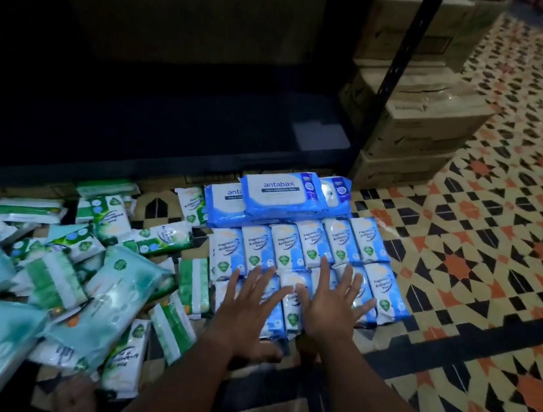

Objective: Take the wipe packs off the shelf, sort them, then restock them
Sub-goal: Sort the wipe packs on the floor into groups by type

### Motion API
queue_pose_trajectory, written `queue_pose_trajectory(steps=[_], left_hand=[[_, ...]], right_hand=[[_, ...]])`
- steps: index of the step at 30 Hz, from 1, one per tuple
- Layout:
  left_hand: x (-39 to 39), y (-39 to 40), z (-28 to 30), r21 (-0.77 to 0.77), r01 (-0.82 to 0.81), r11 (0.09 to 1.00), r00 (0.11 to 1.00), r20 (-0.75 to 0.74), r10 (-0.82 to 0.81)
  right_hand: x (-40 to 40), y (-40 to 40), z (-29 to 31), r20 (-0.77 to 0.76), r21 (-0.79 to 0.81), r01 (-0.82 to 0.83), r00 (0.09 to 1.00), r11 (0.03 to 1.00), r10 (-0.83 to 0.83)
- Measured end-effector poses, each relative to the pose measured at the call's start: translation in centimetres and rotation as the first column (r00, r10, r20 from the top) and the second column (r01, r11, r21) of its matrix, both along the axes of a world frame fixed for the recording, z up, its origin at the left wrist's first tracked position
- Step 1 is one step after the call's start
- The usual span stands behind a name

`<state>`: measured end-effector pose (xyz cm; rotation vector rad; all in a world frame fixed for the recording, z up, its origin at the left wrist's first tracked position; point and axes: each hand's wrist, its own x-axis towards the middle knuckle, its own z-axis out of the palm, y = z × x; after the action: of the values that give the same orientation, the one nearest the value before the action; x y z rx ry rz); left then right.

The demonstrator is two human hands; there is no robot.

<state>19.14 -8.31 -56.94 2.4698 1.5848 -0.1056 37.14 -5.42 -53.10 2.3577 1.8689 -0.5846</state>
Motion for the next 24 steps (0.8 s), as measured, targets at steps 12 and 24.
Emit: queue_pose_trajectory(steps=[12, 24], left_hand=[[-15.1, -4.3, 6.3, 0.048, -0.57, 0.82, 0.82, -0.04, 0.571], [-26.1, -3.0, 5.9, -0.005, -0.86, 0.51, 0.51, -0.016, 0.86]], right_hand=[[-13.6, 0.3, 4.9, -0.031, 0.062, -0.461, 0.886, 0.885, 0.463], [-22.5, 3.8, 2.7, -0.027, 0.107, -0.64, 0.764, 0.761, 0.645]])
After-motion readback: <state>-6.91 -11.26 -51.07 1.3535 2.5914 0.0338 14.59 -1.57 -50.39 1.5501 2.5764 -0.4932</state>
